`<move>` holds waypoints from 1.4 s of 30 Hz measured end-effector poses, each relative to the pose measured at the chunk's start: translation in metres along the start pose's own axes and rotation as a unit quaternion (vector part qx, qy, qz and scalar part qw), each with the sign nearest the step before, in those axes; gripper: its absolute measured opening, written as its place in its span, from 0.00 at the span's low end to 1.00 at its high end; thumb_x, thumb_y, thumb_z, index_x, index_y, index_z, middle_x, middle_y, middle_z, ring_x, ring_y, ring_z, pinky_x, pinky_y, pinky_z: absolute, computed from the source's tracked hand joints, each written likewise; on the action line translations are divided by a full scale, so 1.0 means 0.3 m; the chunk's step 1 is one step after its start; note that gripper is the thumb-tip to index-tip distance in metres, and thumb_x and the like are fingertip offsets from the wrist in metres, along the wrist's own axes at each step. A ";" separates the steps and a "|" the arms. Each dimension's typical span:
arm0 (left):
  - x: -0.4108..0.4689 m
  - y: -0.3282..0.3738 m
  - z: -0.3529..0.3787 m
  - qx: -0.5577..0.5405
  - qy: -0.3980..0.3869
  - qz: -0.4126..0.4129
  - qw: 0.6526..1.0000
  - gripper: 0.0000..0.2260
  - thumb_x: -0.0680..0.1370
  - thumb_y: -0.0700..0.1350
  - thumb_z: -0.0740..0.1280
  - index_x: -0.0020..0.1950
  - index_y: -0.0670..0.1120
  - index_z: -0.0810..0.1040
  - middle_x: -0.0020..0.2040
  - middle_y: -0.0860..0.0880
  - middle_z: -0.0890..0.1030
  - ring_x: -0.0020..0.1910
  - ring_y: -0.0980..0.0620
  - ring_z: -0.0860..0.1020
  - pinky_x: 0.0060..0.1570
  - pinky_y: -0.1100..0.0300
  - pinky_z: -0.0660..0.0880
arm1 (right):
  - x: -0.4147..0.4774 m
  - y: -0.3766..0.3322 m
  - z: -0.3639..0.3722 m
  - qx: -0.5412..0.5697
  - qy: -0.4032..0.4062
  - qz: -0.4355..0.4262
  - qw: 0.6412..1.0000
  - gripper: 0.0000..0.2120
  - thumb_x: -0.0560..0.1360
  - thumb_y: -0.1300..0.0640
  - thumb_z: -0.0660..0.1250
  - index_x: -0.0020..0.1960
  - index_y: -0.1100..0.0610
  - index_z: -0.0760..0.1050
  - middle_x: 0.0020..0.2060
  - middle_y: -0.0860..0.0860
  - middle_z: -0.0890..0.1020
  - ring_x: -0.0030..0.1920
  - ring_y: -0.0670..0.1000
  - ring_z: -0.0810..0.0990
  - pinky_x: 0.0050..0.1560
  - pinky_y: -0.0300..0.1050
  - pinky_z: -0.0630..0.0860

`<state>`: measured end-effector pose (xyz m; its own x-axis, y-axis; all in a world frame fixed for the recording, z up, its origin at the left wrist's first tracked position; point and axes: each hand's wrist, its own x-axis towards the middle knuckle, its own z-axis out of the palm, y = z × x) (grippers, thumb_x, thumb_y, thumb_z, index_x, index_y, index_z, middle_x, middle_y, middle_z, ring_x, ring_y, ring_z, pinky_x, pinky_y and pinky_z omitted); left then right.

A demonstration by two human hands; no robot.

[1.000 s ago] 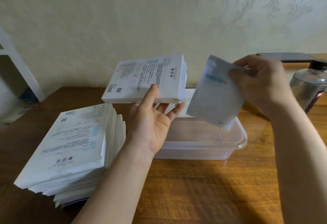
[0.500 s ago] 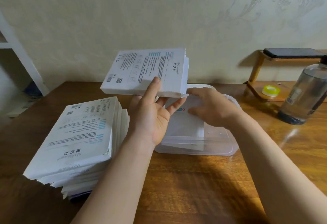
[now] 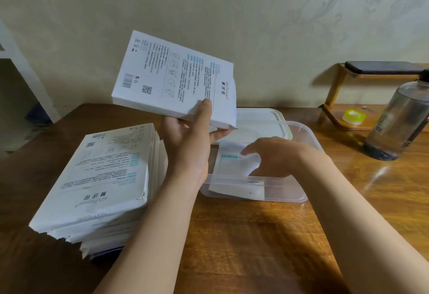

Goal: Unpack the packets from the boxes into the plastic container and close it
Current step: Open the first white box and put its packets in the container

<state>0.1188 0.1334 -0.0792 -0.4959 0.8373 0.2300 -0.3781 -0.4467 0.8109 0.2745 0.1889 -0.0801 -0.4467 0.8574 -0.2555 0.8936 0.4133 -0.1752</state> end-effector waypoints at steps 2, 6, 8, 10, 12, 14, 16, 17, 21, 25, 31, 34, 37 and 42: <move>-0.001 -0.004 0.001 0.010 0.003 -0.004 1.000 0.17 0.80 0.36 0.69 0.66 0.52 0.75 0.65 0.52 0.81 0.62 0.49 0.81 0.44 0.42 0.84 | 0.001 -0.010 -0.001 -0.017 -0.044 0.001 0.999 0.29 0.78 0.51 0.70 0.76 0.42 0.65 0.75 0.47 0.67 0.73 0.52 0.67 0.71 0.47 0.64; -0.002 -0.007 0.006 0.004 0.003 -0.020 1.000 0.18 0.81 0.36 0.69 0.66 0.53 0.75 0.66 0.52 0.80 0.63 0.48 0.81 0.44 0.41 0.84 | 0.010 -0.024 -0.007 0.016 -0.093 0.020 0.995 0.30 0.78 0.45 0.69 0.77 0.41 0.62 0.74 0.48 0.69 0.69 0.52 0.69 0.62 0.42 0.65; -0.005 -0.005 0.010 -0.002 -0.001 -0.026 1.000 0.17 0.80 0.36 0.69 0.61 0.57 0.75 0.65 0.52 0.81 0.62 0.49 0.81 0.45 0.40 0.84 | 0.019 -0.034 -0.004 0.001 -0.104 0.014 0.994 0.32 0.77 0.42 0.69 0.78 0.40 0.60 0.74 0.48 0.68 0.70 0.52 0.68 0.62 0.43 0.64; -0.008 -0.002 0.011 -0.008 -0.003 -0.028 1.000 0.17 0.80 0.36 0.69 0.58 0.58 0.75 0.63 0.53 0.81 0.61 0.50 0.81 0.45 0.40 0.84 | 0.034 -0.039 0.005 -0.040 -0.108 0.000 0.993 0.36 0.76 0.41 0.70 0.79 0.40 0.57 0.75 0.48 0.65 0.72 0.54 0.66 0.66 0.45 0.63; -0.008 0.000 0.012 -0.012 -0.005 -0.033 0.999 0.17 0.80 0.36 0.69 0.57 0.59 0.75 0.63 0.53 0.81 0.61 0.50 0.81 0.45 0.39 0.84 | 0.049 -0.044 0.013 -0.041 -0.105 0.000 0.994 0.32 0.78 0.42 0.67 0.79 0.39 0.57 0.76 0.49 0.65 0.72 0.55 0.67 0.68 0.47 0.63; -0.008 0.001 0.013 -0.016 -0.006 -0.038 0.999 0.17 0.80 0.36 0.69 0.57 0.58 0.75 0.64 0.52 0.81 0.62 0.49 0.80 0.45 0.39 0.84 | 0.062 -0.047 0.024 -0.030 -0.095 0.003 0.995 0.27 0.82 0.44 0.62 0.79 0.40 0.58 0.76 0.49 0.66 0.72 0.55 0.68 0.68 0.47 0.64; -0.007 0.001 0.014 -0.019 -0.004 -0.041 0.999 0.16 0.80 0.36 0.69 0.58 0.58 0.75 0.65 0.51 0.81 0.63 0.47 0.80 0.45 0.39 0.84 | 0.072 -0.049 0.031 -0.008 -0.085 0.014 0.996 0.25 0.83 0.44 0.59 0.78 0.42 0.60 0.75 0.49 0.67 0.71 0.55 0.68 0.66 0.46 0.64; -0.006 0.000 0.015 -0.019 -0.004 -0.042 0.999 0.16 0.80 0.36 0.69 0.58 0.57 0.75 0.65 0.51 0.81 0.63 0.47 0.80 0.44 0.38 0.84 | 0.071 -0.051 0.031 -0.003 -0.084 0.014 0.996 0.24 0.83 0.44 0.60 0.78 0.43 0.61 0.75 0.50 0.68 0.70 0.55 0.69 0.65 0.46 0.64; -0.004 -0.003 0.015 -0.017 -0.010 -0.041 0.999 0.16 0.81 0.36 0.69 0.60 0.57 0.76 0.66 0.50 0.81 0.64 0.44 0.80 0.43 0.39 0.84 | 0.065 -0.056 0.027 -0.034 -0.107 -0.011 0.994 0.30 0.81 0.44 0.64 0.79 0.45 0.59 0.76 0.51 0.66 0.73 0.56 0.67 0.69 0.49 0.64; -0.002 -0.001 0.012 -0.017 -0.013 -0.045 0.999 0.17 0.81 0.36 0.69 0.60 0.57 0.76 0.66 0.50 0.81 0.64 0.45 0.80 0.44 0.40 0.84 | 0.046 -0.059 0.020 -0.067 -0.097 -0.048 0.992 0.33 0.81 0.50 0.64 0.81 0.43 0.51 0.80 0.49 0.58 0.78 0.54 0.59 0.76 0.49 0.57; -0.004 -0.002 0.008 -0.014 -0.015 -0.042 0.999 0.17 0.80 0.36 0.69 0.60 0.58 0.75 0.66 0.51 0.81 0.63 0.46 0.80 0.43 0.41 0.84 | 0.059 -0.066 0.033 0.054 -0.107 -0.002 0.993 0.28 0.81 0.39 0.59 0.79 0.39 0.56 0.79 0.48 0.59 0.77 0.54 0.61 0.71 0.48 0.59; -0.004 -0.005 0.010 -0.012 -0.019 -0.037 0.999 0.17 0.80 0.36 0.69 0.60 0.58 0.76 0.66 0.51 0.81 0.63 0.46 0.81 0.43 0.41 0.84 | 0.050 -0.073 0.032 0.060 -0.109 -0.011 0.992 0.30 0.80 0.38 0.61 0.79 0.40 0.56 0.79 0.48 0.60 0.77 0.53 0.60 0.70 0.47 0.58; -0.005 -0.005 0.012 -0.014 -0.020 -0.041 0.999 0.17 0.80 0.37 0.69 0.61 0.57 0.75 0.66 0.50 0.81 0.63 0.46 0.81 0.43 0.42 0.84 | 0.033 -0.044 -0.004 0.001 -0.027 -0.063 0.998 0.28 0.81 0.44 0.64 0.78 0.40 0.60 0.77 0.45 0.65 0.73 0.51 0.67 0.69 0.46 0.63; -0.006 0.000 0.022 -0.051 -0.044 -0.053 0.996 0.17 0.81 0.36 0.68 0.63 0.57 0.75 0.64 0.50 0.82 0.64 0.46 0.81 0.43 0.44 0.83 | -0.020 0.018 -0.142 0.396 0.250 -0.013 0.884 0.05 0.77 0.62 0.66 0.49 0.59 0.81 0.41 0.52 0.84 0.39 0.50 0.81 0.42 0.46 0.79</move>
<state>0.1248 0.1339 -0.0761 -0.3802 0.9037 0.1969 -0.5037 -0.3809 0.7754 0.2839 0.1990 -0.0392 -0.2153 0.9606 0.1758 0.4837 0.2613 -0.8353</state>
